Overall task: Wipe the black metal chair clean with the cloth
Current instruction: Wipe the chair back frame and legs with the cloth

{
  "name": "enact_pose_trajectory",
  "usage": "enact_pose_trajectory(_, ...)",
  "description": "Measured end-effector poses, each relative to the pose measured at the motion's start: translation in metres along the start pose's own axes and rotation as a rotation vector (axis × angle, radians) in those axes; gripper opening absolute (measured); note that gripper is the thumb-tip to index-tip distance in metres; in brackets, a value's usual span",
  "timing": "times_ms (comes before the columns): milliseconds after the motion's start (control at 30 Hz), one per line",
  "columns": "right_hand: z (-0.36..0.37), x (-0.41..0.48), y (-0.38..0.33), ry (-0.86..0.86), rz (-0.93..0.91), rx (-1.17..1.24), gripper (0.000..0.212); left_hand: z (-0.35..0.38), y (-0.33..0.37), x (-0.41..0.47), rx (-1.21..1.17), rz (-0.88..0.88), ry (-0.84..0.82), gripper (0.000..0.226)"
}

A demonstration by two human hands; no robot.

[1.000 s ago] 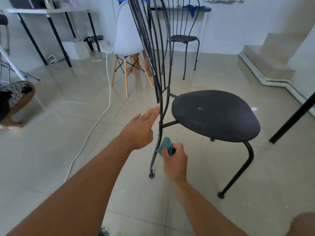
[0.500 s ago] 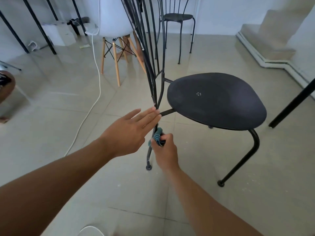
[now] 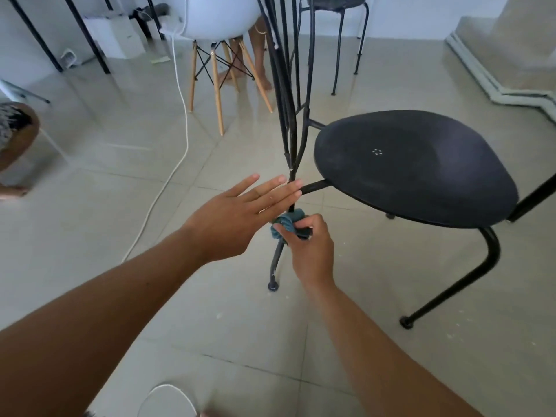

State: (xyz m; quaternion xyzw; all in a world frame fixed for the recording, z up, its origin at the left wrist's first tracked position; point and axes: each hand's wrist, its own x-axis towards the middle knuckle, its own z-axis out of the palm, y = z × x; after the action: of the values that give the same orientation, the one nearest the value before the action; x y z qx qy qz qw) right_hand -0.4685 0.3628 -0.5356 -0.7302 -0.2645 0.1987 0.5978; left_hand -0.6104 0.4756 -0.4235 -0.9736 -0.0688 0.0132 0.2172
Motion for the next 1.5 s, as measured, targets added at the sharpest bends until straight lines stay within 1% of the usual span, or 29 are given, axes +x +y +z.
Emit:
enact_pose_trajectory(133,0.018,0.006,0.020,-0.053,0.062,-0.111,0.048,-0.002,-0.001,0.000,-0.013,-0.009,0.015,0.110)
enact_pose_trajectory(200,0.021,0.008,0.020,-0.061,0.078,-0.130,0.049,-0.006,-0.001,0.000,-0.031,-0.024,-0.017,0.110)
enact_pose_trajectory(300,0.016,0.007,0.002,-0.030,0.063,-0.087,0.045,-0.012,-0.003,-0.002,-0.067,-0.030,-0.084,0.105)
enact_pose_trajectory(400,0.008,0.010,-0.029,0.046,-0.031,0.030,0.034,-0.013,-0.006,-0.002,-0.054,-0.018,-0.074,0.104)
enact_pose_trajectory(467,0.008,0.013,-0.039,0.069,-0.075,0.038,0.031,-0.014,-0.006,-0.003,-0.050,-0.028,-0.078,0.103)
enact_pose_trajectory(533,0.012,0.011,-0.034,0.072,-0.075,0.042,0.031,-0.014,-0.005,-0.004,-0.061,-0.028,-0.091,0.104)
enact_pose_trajectory(600,0.016,0.005,-0.016,0.065,-0.039,0.001,0.036,-0.012,-0.004,-0.005,-0.068,-0.022,-0.094,0.104)
enact_pose_trajectory(700,0.022,0.003,0.015,0.027,0.064,-0.150,0.042,-0.016,-0.003,-0.003,-0.086,-0.035,-0.099,0.105)
enact_pose_trajectory(767,0.026,0.004,0.021,0.012,0.122,-0.190,0.044,-0.018,-0.003,-0.002,-0.096,-0.042,-0.102,0.107)
enact_pose_trajectory(833,0.028,0.005,0.016,0.016,0.132,-0.178,0.043,-0.018,-0.003,-0.002,-0.090,-0.039,-0.100,0.110)
enact_pose_trajectory(900,0.026,0.004,0.003,0.058,0.084,-0.112,0.041,-0.016,-0.004,-0.004,-0.092,-0.033,-0.100,0.110)
enact_pose_trajectory(967,0.021,0.006,-0.010,0.116,-0.021,-0.058,0.038,-0.013,-0.005,-0.004,-0.089,-0.029,-0.088,0.107)
enact_pose_trajectory(1033,0.020,0.009,-0.012,0.152,-0.111,-0.104,0.037,-0.011,-0.005,-0.004,-0.086,-0.028,-0.071,0.106)
enact_pose_trajectory(1133,0.023,0.006,0.002,0.171,-0.151,-0.262,0.040,-0.009,-0.004,-0.003,-0.102,-0.038,-0.069,0.111)
enact_pose_trajectory(1233,0.030,0.001,0.018,0.190,-0.098,-0.401,0.043,-0.010,-0.004,-0.002,-0.082,-0.030,-0.038,0.113)
enact_pose_trajectory(1333,0.043,0.001,0.033,0.178,0.031,-0.466,0.043,-0.008,-0.005,-0.001,-0.078,-0.035,-0.026,0.113)
enact_pose_trajectory(1500,0.069,-0.006,0.062,0.144,0.156,-0.576,0.043,-0.003,-0.003,0.000,-0.067,-0.038,0.005,0.111)
